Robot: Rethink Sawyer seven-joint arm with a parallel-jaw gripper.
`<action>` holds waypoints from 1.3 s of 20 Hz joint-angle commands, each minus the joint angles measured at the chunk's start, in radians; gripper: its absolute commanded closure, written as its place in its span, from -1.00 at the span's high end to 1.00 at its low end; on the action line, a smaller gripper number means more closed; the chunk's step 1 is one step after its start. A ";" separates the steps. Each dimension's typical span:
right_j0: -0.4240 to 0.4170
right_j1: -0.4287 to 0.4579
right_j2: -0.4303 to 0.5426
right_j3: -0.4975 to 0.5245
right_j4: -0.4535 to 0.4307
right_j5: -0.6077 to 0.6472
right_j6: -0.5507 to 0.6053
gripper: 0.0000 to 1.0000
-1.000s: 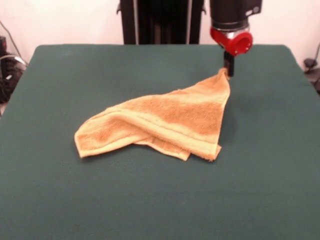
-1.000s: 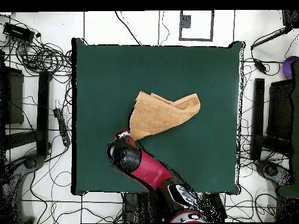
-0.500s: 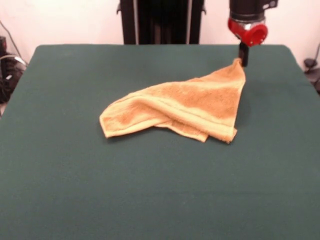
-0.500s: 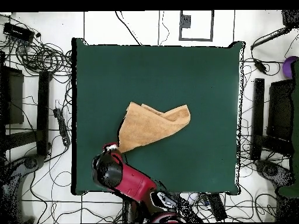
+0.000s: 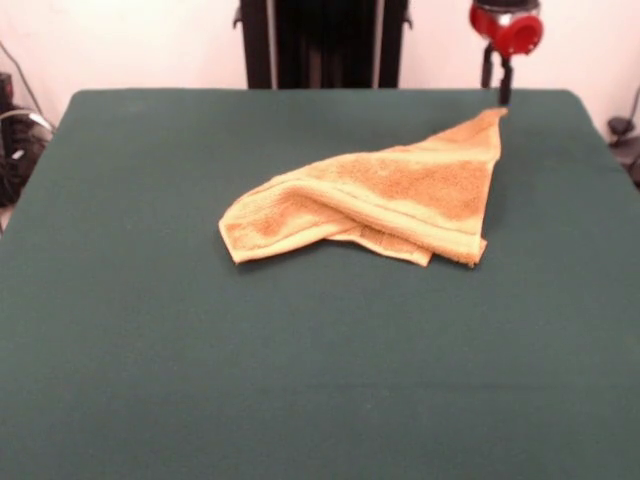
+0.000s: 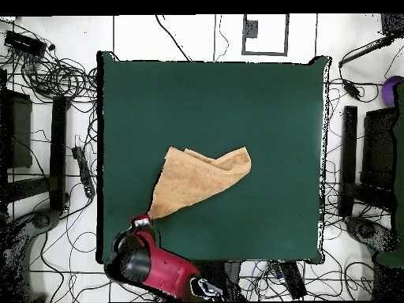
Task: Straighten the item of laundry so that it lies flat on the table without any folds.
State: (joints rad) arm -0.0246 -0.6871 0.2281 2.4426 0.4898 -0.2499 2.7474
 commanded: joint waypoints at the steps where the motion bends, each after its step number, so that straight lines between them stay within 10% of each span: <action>1: -0.018 0.075 0.164 0.029 -0.040 -0.108 0.373 1.00; 6: -0.019 -0.051 0.120 -0.005 0.020 0.091 0.285 1.00; 8: 0.099 -0.102 -0.102 -0.115 0.116 0.306 0.131 1.00; 10: 0.147 -0.041 -0.253 -0.273 0.098 0.426 0.029 1.00; 17: 0.061 0.110 -0.324 -0.562 -0.128 0.473 -0.118 1.00; 26: 0.061 0.274 -0.306 -0.811 -0.145 0.492 0.045 1.00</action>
State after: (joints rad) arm 0.0182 -0.5923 -0.0736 1.9308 0.3417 0.1850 2.8051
